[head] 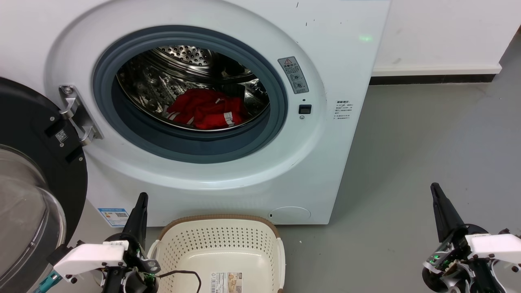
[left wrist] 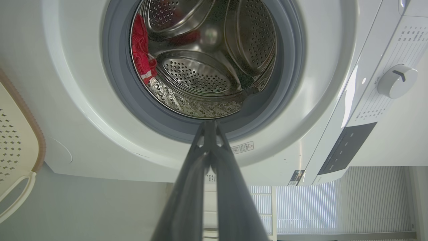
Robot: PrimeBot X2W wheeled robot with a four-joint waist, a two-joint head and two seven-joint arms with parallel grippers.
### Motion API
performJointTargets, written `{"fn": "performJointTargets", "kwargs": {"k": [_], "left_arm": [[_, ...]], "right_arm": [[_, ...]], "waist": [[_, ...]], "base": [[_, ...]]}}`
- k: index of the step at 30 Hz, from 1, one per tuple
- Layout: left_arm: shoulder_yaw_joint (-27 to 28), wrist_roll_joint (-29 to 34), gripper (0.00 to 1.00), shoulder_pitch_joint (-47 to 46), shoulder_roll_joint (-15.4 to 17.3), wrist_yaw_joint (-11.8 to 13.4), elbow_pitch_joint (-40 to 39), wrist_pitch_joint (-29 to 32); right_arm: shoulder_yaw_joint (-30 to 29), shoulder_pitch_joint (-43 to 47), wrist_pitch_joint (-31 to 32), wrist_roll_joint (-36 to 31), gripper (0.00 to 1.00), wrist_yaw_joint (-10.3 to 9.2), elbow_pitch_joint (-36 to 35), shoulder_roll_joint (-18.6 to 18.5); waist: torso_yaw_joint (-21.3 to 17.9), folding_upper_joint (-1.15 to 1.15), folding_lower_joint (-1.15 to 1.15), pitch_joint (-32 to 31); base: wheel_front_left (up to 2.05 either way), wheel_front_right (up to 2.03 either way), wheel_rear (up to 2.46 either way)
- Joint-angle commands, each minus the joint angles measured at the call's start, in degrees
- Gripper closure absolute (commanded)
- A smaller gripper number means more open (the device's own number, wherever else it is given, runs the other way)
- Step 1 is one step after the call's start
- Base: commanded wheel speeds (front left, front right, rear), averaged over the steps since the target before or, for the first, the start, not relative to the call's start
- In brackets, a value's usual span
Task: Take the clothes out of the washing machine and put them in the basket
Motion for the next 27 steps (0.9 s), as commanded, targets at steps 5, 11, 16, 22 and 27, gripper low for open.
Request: {"fn": "performJointTargets", "kwargs": {"k": [5, 11, 16, 22, 27], "left_arm": [[0.3, 0.3, 1.00, -0.4, -0.1, -0.2, -0.1, 0.2], [0.3, 0.3, 1.00, -0.4, -0.1, -0.2, -0.1, 0.2], [0.3, 0.3, 1.00, -0.4, -0.1, -0.2, -0.1, 0.2], [0.3, 0.3, 1.00, -0.4, -0.1, -0.2, -0.1, 0.2], [0.3, 0.3, 1.00, -0.4, -0.1, -0.2, -0.1, 0.2]], "right_arm": [[-0.1, -0.8, 0.1, -0.2, 1.00, 0.00, 0.0, 0.2], [-0.1, -0.8, 0.1, -0.2, 1.00, 0.00, 0.0, 0.2], [-0.1, -0.8, 0.1, -0.2, 1.00, 0.00, 0.0, 0.2], [-0.1, -0.8, 0.1, -0.2, 1.00, 0.00, 0.0, 0.2], [-0.1, -0.8, 0.1, -0.2, 1.00, 0.00, 0.0, 0.2]], "waist": [[0.0, 0.00, 0.00, 0.0], [0.0, 0.00, 0.00, 0.0], [0.0, 0.00, 0.00, 0.0], [0.0, 0.00, 0.00, 0.0], [0.0, 0.00, 0.00, 0.0]], "base": [[0.00, 0.00, 0.00], [0.00, 0.00, 0.00], [0.00, 0.00, 0.00], [0.00, 0.00, 0.00], [0.00, 0.00, 0.00]]}}
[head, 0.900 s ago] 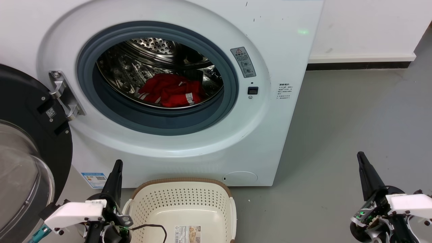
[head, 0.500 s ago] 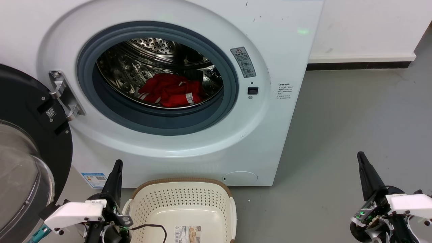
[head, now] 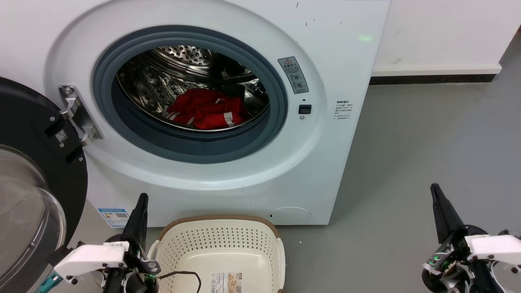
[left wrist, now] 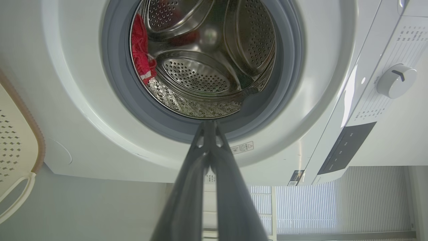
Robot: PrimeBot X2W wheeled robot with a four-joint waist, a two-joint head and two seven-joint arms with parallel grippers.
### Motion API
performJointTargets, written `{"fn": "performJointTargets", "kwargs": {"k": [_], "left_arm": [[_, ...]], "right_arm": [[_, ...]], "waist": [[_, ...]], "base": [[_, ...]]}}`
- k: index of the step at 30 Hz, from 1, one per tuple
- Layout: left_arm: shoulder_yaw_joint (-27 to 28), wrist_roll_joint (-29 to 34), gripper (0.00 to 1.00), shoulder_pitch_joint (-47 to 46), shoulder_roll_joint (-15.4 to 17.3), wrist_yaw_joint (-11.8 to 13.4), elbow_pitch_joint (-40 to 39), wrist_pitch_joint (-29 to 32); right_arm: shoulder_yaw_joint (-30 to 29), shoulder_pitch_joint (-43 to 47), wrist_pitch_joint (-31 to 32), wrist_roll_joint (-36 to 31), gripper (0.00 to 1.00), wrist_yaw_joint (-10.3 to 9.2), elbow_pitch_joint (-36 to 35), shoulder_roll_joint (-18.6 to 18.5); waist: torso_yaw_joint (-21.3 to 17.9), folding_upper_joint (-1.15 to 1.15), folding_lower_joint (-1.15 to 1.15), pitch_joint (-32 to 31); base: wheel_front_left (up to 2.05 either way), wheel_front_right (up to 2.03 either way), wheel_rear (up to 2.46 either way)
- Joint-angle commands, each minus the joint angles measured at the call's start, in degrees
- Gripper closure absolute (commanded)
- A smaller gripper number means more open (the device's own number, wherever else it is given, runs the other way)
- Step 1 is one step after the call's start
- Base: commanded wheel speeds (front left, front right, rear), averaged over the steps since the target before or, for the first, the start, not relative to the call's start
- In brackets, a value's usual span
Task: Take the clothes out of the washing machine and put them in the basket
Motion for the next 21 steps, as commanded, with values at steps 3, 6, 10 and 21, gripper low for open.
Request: {"fn": "performJointTargets", "kwargs": {"k": [3, 6, 10, 21], "left_arm": [[-0.2, 0.0, 0.00, 0.7, -0.1, 0.0, 1.1, -0.1], [-0.4, 0.1, 0.00, 1.4, -0.2, 0.0, 1.3, -0.7], [-0.6, 0.4, 0.00, 1.8, -0.2, 0.0, 0.8, -1.9], [0.9, 5.7, 0.00, 1.9, -0.2, 0.0, 0.9, -4.8]], "right_arm": [[0.1, 0.7, 0.0, 0.0, 0.00, 0.00, 1.1, 0.0], [0.4, 1.4, -0.7, -0.4, 0.00, 0.00, 1.4, 0.0], [0.6, 1.7, -1.9, -1.3, 0.00, 0.00, 1.2, 0.1], [-0.1, 2.0, -4.8, -8.6, 0.00, 0.00, 1.4, 0.1]], "waist": [[0.0, 0.00, 0.00, 0.0], [0.0, 0.00, 0.00, 0.0], [0.0, 0.00, 0.00, 0.0], [-0.2, 0.00, 0.00, -0.1]], "base": [[0.00, 0.00, 0.00], [0.00, 0.00, 0.00], [0.00, 0.00, 0.00], [0.00, 0.00, 0.00]]}}
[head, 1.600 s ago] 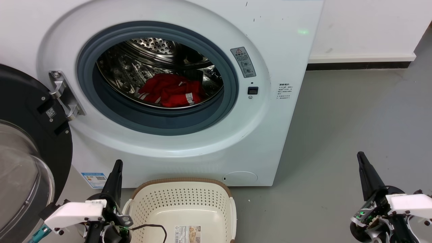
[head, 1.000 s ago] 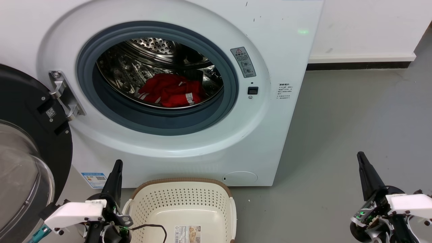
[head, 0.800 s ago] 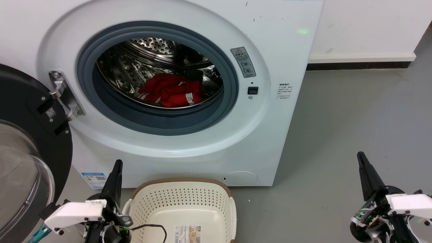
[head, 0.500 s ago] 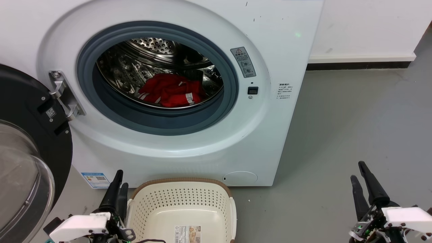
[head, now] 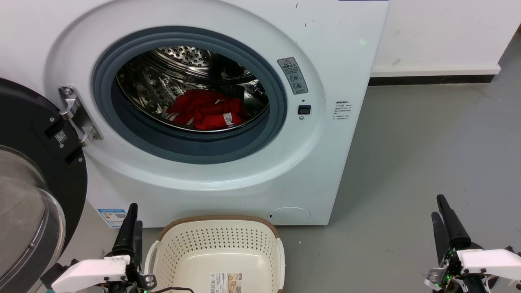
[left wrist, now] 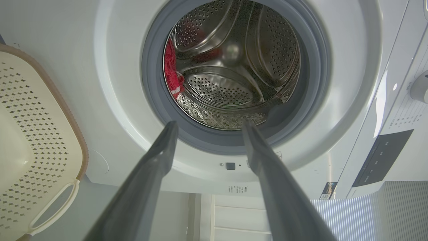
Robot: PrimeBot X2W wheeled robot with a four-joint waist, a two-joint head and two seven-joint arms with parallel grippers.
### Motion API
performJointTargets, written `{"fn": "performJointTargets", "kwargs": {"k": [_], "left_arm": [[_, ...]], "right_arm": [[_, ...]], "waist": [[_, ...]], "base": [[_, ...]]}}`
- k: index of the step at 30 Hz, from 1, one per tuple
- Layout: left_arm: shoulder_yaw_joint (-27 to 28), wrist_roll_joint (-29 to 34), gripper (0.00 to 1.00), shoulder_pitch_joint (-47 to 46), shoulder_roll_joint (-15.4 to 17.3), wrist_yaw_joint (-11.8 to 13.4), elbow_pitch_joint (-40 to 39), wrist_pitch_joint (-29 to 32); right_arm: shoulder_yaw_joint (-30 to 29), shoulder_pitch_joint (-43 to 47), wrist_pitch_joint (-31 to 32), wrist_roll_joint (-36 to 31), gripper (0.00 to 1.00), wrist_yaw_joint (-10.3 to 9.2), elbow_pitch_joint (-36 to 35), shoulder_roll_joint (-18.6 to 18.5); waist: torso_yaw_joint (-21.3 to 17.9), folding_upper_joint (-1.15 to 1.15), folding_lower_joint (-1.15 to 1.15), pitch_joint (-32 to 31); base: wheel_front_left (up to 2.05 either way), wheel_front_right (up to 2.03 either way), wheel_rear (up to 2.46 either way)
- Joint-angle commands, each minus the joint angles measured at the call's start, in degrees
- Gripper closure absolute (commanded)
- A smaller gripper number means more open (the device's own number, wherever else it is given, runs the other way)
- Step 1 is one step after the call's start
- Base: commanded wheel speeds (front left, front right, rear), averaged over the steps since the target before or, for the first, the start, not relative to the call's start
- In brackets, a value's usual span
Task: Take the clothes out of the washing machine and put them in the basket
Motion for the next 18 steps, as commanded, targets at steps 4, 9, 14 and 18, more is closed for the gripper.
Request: {"fn": "performJointTargets", "kwargs": {"k": [4, 9, 14, 18], "left_arm": [[1.9, 4.5, 0.00, -0.5, 0.1, -0.1, -1.4, -1.6], [3.3, 8.9, 0.00, -0.5, 0.1, 0.0, -2.1, -2.7], [4.5, 14.8, 0.00, -0.6, 0.1, 1.0, -4.4, -3.9], [4.6, 19.8, 0.00, -0.5, 0.1, 2.6, -7.6, -4.7]], "right_arm": [[0.2, -0.8, -1.5, -6.3, 0.00, 0.00, -0.5, -0.1], [-1.0, -1.1, -2.7, -13.3, 0.00, 0.00, -2.0, -0.1], [-1.3, -0.9, -3.8, -22.4, 0.00, 0.00, -5.2, -0.1], [-1.4, -0.8, -4.7, -28.9, 0.00, 0.00, -7.8, -0.1]], "waist": [[-0.1, 0.00, 0.00, 0.0], [-0.2, 0.00, 0.00, 0.0], [-0.3, 0.00, 0.00, 0.1], [-0.4, 0.00, 0.00, 0.2]], "base": [[0.00, 0.00, 0.00], [0.00, 0.00, 0.00], [0.00, 0.00, 0.00], [0.00, 0.00, 0.00]]}}
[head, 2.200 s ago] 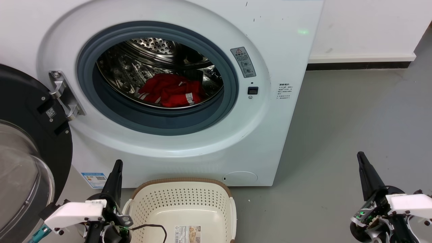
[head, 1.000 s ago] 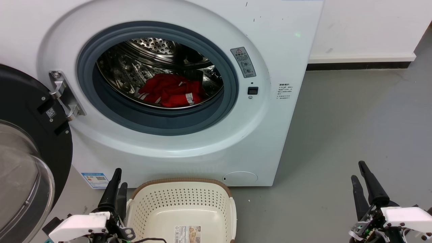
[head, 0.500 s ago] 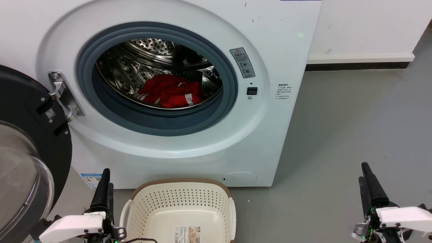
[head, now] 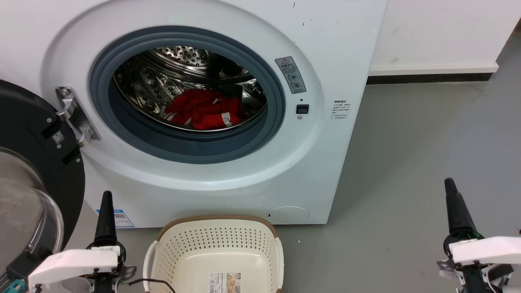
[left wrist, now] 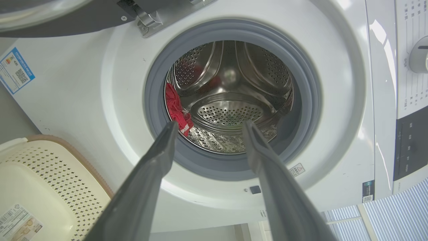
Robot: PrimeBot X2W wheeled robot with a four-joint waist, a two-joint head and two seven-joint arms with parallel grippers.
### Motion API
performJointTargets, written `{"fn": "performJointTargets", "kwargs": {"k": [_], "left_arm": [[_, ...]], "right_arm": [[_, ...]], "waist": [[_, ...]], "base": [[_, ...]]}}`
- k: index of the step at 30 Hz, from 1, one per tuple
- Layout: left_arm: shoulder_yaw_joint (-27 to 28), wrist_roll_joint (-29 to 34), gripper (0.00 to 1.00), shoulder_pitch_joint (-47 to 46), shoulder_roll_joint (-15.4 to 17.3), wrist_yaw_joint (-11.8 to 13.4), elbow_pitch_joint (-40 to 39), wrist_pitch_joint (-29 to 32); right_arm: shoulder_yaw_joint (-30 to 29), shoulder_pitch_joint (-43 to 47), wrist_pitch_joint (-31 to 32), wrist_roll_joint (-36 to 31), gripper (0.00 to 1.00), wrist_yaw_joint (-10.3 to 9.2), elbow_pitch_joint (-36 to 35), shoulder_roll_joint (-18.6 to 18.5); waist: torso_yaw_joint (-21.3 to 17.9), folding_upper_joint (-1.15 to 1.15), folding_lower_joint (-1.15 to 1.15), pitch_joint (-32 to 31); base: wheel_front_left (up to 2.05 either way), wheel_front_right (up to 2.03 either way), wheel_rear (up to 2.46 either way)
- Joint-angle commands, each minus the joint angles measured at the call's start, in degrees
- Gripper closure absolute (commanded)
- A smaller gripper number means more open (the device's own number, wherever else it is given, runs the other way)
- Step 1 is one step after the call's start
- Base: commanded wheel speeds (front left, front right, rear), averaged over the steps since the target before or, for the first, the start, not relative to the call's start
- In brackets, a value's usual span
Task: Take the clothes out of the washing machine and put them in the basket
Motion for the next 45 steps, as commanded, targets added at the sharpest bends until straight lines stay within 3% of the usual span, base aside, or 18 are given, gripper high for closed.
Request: {"fn": "performJointTargets", "kwargs": {"k": [1, 7, 19, 30, 45], "left_arm": [[-0.1, 3.9, 0.00, -0.4, 0.1, 0.6, -3.2, -0.8], [-0.8, 10.7, 0.00, 0.2, 0.1, 3.7, -8.1, -2.0], [-4.2, 22.8, 0.00, 1.6, 0.2, 6.2, -12.8, -4.0], [-9.5, 38.0, 0.00, 2.4, 0.2, 9.1, -17.1, -5.9], [-14.6, 49.2, 0.00, 3.6, 1.6, 11.7, -17.3, -8.1]], "right_arm": [[0.1, -0.8, -0.8, -4.3, 0.00, 0.00, -2.7, -0.1], [2.3, -0.6, -1.9, -13.6, 0.00, 0.00, -6.9, -0.1], [4.3, 0.2, -4.0, -27.3, 0.00, 0.00, -10.7, -0.1], [4.2, 0.6, -5.8, -36.5, 0.00, 0.00, -11.4, -0.1], [4.0, 1.2, -8.0, -46.5, 0.00, 0.00, -10.9, -0.1]], "waist": [[0.0, 0.00, 0.00, 0.1], [-0.2, 0.00, 0.00, 0.2], [-0.4, 0.00, 0.00, 0.3], [-0.6, 0.00, 0.00, 0.3], [-1.0, 0.00, 0.00, 0.3]], "base": [[0.00, 0.00, 0.00], [0.00, 0.00, 0.00], [0.00, 0.00, 0.00], [0.00, 0.00, 0.00], [0.00, 0.00, 0.00]]}}
